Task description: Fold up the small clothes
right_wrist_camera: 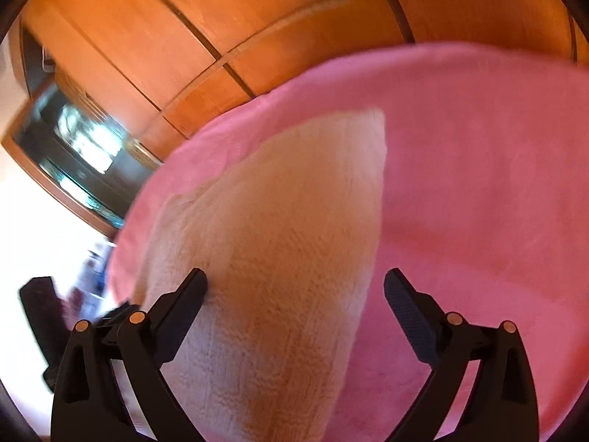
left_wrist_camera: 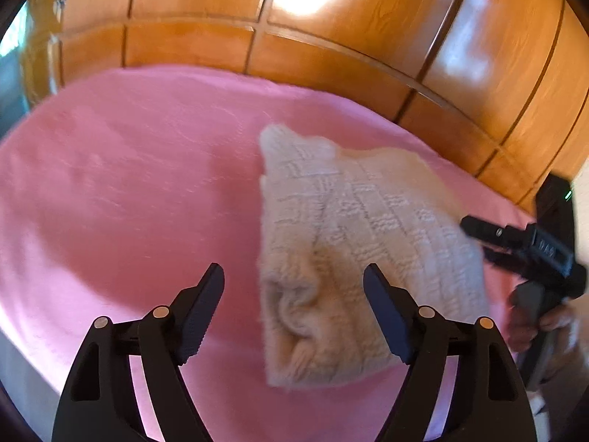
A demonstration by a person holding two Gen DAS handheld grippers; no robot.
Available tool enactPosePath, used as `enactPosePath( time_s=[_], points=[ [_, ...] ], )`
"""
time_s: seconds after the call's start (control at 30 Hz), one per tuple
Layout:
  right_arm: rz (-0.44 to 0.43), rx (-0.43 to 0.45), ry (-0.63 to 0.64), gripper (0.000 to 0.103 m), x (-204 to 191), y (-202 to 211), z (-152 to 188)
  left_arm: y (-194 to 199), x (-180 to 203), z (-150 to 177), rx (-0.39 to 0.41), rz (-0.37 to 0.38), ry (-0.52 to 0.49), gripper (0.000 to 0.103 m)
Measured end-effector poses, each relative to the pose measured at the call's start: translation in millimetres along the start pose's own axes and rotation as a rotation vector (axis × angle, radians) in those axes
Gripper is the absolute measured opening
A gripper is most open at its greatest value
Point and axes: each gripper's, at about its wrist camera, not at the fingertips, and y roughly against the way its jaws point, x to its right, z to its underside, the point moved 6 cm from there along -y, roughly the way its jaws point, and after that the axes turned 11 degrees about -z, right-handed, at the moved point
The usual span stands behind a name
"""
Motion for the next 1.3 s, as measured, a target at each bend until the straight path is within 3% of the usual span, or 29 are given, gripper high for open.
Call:
enactPosePath(
  time_s=[0.1,0.23,0.27,0.33,0.37,0.43,0.5,0.7,0.9,1.0,1.1,1.2,1.3],
  points=[
    [-0.108,-0.022,-0.069,0.097,6.4,-8.5,3.5,-20.8,-6.8,-1.5,-0.077,0.083,0.064,0.079],
    [-0.187,-0.046,-0.128,0.096,13.2,-20.0,4.3,-48.1,-20.1,0.3,-0.185,0.272,0.206,0.079],
    [-0.2,-0.047,-0.129,0.096,12.7,-22.1,3.9,-50.3,-23.2,-0.3,-0.185,0.3,0.229,0.078],
    [-0.212,-0.057,-0.124,0.094,9.8,-27.6,2.9,-51.0,-20.6,-1.2,-0.172,0.364,0.211,0.065],
    [-0.206,-0.061,-0.118,0.09,8.8,-30.5,2.7,-51.4,-18.7,-0.5,-0.171,0.384,0.205,0.052],
    [-0.191,-0.067,-0.097,0.082,5.5,-32.7,2.8,-52.4,-15.7,1.5,-0.164,0.42,0.207,0.043],
    [-0.181,-0.058,-0.087,0.065,1.9,-27.9,4.0,-49.1,-13.9,1.9,-0.152,0.464,0.223,0.032],
    [-0.142,-0.008,-0.003,0.055,-20.9,6.9,8.5,-16.7,10.2,-5.5,-0.085,0.568,0.233,0.028],
    [-0.087,0.164,0.012,0.053,-12.6,95.5,3.2,6.8,91.2,-26.0,-0.059,0.711,0.136,0.028],
    [-0.028,0.263,0.007,0.053,7.4,153.1,3.6,7.2,162.9,-32.9,-0.089,0.783,0.042,0.028],
    [0.055,0.353,-0.036,0.054,41.8,205.2,12.8,1.4,227.5,-32.6,-0.119,0.809,-0.042,0.028],
    [0.147,0.411,-0.133,0.054,90.9,244.1,35.7,-14.6,292.7,-19.0,-0.167,0.769,-0.157,0.028],
    [0.234,0.387,-0.261,0.059,140.1,251.0,77.2,-46.7,342.0,20.0,-0.235,0.617,-0.323,0.028]
  ],
)
